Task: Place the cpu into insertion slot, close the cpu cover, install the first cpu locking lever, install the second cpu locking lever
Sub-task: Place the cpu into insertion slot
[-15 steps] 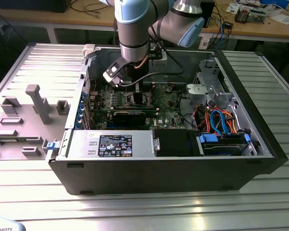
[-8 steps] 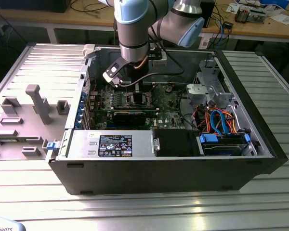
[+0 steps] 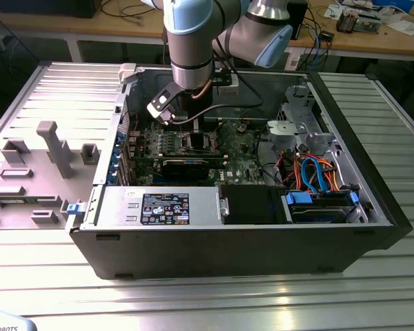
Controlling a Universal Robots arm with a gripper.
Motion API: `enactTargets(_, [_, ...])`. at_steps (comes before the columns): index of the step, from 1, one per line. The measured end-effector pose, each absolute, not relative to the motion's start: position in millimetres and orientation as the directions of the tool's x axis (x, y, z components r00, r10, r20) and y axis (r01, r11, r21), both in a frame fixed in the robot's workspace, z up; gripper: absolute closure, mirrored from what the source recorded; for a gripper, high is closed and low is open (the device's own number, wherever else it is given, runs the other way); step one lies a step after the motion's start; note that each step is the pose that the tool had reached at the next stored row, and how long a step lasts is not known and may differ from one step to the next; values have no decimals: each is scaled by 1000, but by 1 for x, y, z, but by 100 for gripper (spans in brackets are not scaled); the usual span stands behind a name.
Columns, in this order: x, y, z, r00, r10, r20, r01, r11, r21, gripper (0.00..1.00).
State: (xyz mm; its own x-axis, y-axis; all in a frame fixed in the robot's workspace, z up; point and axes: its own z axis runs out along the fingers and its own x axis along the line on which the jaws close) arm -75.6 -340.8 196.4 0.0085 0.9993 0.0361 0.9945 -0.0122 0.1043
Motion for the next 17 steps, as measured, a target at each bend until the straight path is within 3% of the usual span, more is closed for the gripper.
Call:
enactTargets(6, [-75, -340, 195, 9, 999, 38, 994, -13, 105, 45])
enactTargets(7, [-75, -341, 195, 9, 999, 38, 994, -13, 105, 39])
enactTargets(9, [-76, -341, 196, 9, 999, 37, 994, -12, 105, 39])
enactTargets(10, [-76, -341, 196, 9, 999, 37, 994, -12, 105, 32])
enactTargets(17, [-76, -341, 196, 9, 999, 37, 994, -12, 104, 32])
